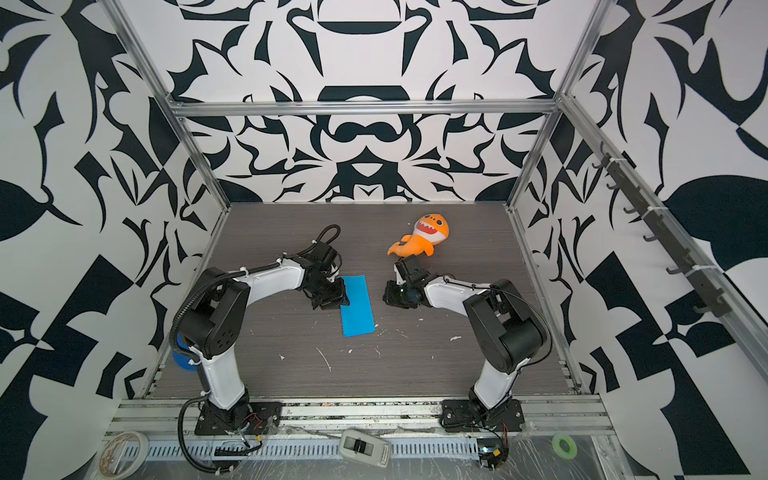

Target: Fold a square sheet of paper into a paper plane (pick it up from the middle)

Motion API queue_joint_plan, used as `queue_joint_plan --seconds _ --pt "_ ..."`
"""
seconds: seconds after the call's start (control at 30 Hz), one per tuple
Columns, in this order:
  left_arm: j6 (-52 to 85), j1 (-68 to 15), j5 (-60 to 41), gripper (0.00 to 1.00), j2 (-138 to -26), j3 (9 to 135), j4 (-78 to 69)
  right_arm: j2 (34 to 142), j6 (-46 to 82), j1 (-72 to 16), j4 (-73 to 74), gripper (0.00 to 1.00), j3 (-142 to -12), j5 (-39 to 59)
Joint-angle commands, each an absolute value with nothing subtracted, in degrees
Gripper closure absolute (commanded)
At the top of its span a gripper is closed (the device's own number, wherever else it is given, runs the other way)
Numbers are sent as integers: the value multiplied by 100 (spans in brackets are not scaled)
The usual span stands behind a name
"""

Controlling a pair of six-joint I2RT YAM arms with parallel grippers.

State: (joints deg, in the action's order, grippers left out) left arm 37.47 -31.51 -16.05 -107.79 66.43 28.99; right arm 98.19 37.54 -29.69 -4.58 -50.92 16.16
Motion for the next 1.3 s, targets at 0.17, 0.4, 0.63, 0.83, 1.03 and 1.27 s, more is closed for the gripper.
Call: queue_joint_plan --seconds 0.17,0.4,0.63,0.83,1.03,1.27 --pt "3545 -3155 -1075 65 -11451 6337 3406 9809 3768 -2962 -322 70 -5112 1768" --pt "3472 -3155 -1047 65 -11509 6347 3424 9824 3726 -2986 -191 70 -5132 2025" --pt "3453 -3155 -1002 66 -11538 6355 3446 9912 3616 -3101 -132 70 -5284 2317" --pt "3411 -3160 -959 68 -11547 6355 3467 10075 3516 -3271 -137 71 -5492 2500" --pt "3257 -3155 -966 68 -11559 6346 3452 10194 3524 -3312 -121 71 -5596 2637" --pt "3046 -3155 -990 68 -11548 6330 3392 10332 3524 -3357 -66 72 -5734 2879"
